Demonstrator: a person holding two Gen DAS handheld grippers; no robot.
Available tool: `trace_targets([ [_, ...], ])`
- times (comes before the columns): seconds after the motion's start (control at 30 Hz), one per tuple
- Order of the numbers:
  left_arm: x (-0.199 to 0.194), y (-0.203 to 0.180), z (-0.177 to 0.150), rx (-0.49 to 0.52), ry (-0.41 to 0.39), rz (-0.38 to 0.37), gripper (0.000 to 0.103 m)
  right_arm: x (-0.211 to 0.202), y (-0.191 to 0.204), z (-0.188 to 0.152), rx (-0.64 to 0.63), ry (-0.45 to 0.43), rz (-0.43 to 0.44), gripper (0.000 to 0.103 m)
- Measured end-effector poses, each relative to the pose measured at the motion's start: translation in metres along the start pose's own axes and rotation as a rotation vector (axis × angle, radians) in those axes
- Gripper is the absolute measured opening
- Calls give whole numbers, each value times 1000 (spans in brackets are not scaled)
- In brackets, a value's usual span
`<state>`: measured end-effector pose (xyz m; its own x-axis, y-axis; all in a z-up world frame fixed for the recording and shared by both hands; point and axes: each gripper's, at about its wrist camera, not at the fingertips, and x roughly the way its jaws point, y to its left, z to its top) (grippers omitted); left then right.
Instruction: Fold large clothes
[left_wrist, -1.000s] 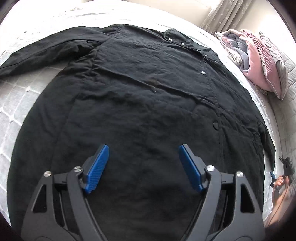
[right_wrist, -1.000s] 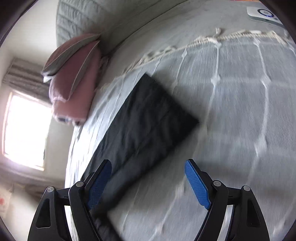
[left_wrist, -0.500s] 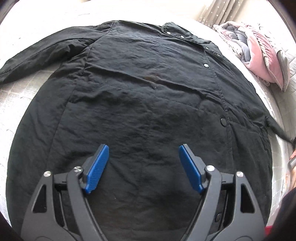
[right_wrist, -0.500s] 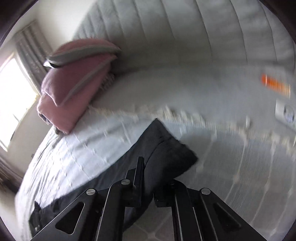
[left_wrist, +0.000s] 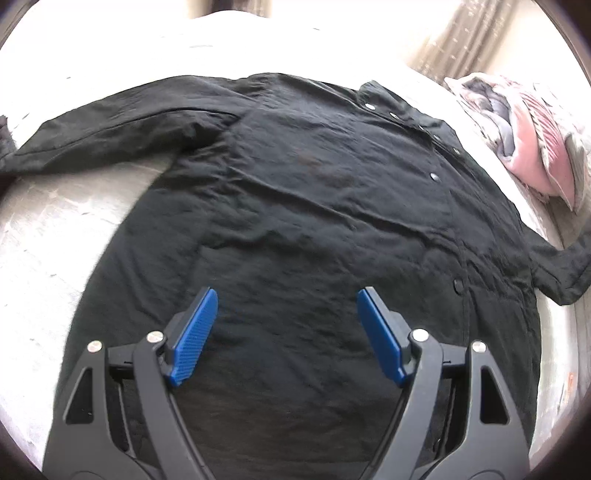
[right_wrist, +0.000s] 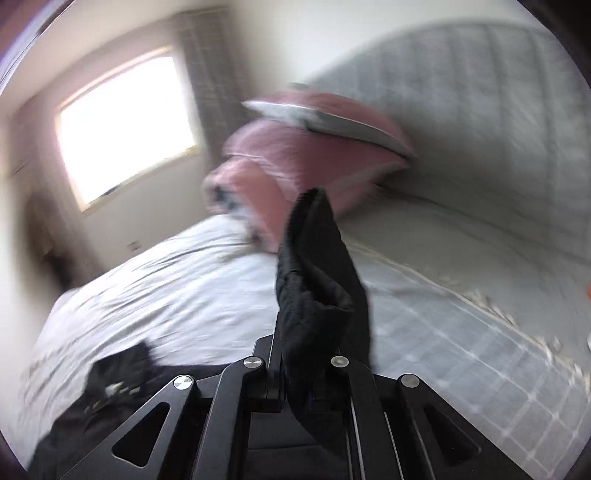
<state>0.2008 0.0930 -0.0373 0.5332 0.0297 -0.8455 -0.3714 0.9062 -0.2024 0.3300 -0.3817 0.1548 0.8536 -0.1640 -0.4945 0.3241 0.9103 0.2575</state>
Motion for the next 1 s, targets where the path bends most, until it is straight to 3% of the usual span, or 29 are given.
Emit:
trace_targets([
  [0.17,-2,12,3,-64,33,-77,79,-22,129,-27,-198,-18,179,7],
  [0.33,-2,30,8,-127,43,-67,79,-17,263,-112,-418,51,376,7],
  [0.43,-1,45,12,-165,41,-51,79,15,318,-178,-541,180,387,7],
  [0.5,0,53,14,-186,50,-59,79,45,348,-238,-675,305,320,7],
  [0.6,3,62,17,-230,70,-98,79,61,361,-290,-789,336,274,8],
  [1.0,-1,66,24,-233,48,-79,79,67,345,-256,-497,346,337,13],
])
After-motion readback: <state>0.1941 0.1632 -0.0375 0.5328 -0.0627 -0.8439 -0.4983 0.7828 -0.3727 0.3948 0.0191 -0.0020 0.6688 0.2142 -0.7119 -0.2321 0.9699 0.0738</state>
